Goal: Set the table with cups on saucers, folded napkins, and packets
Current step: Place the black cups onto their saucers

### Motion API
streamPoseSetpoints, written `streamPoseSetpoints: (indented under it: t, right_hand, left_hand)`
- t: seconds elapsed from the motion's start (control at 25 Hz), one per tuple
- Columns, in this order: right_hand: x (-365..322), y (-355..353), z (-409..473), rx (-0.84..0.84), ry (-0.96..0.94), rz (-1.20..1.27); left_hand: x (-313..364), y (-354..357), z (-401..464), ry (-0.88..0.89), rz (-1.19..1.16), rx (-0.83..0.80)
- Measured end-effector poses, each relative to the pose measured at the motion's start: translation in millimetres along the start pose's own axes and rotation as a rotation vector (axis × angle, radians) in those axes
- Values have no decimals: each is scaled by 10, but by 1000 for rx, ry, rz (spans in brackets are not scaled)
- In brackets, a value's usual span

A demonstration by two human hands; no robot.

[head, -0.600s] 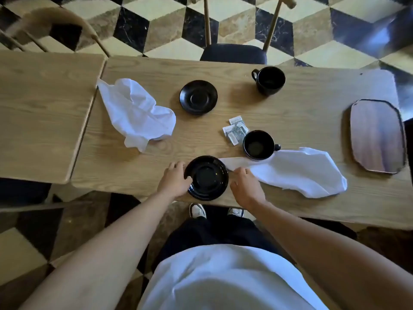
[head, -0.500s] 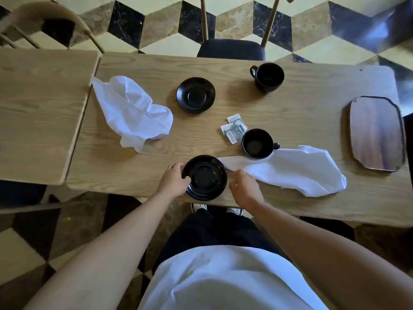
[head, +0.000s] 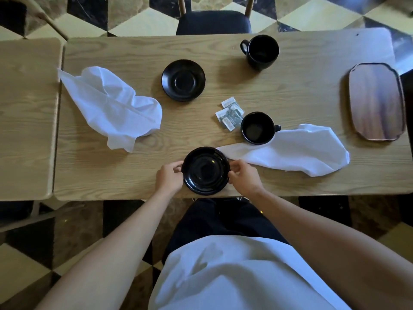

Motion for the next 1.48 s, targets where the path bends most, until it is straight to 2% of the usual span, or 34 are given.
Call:
streamPoseSetpoints:
  t: [0.44,0.56,0.72,0.84,1.08,1.28,1.48]
  right_hand:
    - [331,-214,-48,109,80,34]
    - [358,-234,-33,94,82,43]
    - [287,-255,-33,142,56,-64]
    - [90,-293,11,165,-16,-176]
    - [-646,-305,246,121,-221,-235]
    - [-1184,-330,594,151,-204,-200]
    - [-1570,-460,1229,197,-220,-165]
  left_hand:
    - [144,349,-97,86,64,-96]
    - [181,369,-89,92,87,-99]
    - [217,338,-64,86,124,-115]
    - [300,269,-27,68,108,-89]
    - [655,79,207,125,32,-102]
    - [1018,-196,542,184,48,-56]
    - [1430,-373,1046,184,5,95]
Point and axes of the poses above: each hand's wrist, its own z-axis towards the middle knuckle, its own y-axis out of the palm, x = y × z, the point moved 1 cm from there along z, towards the middle knuckle, and after that the axes turned 8 degrees about -z, right-handed, at the moved point
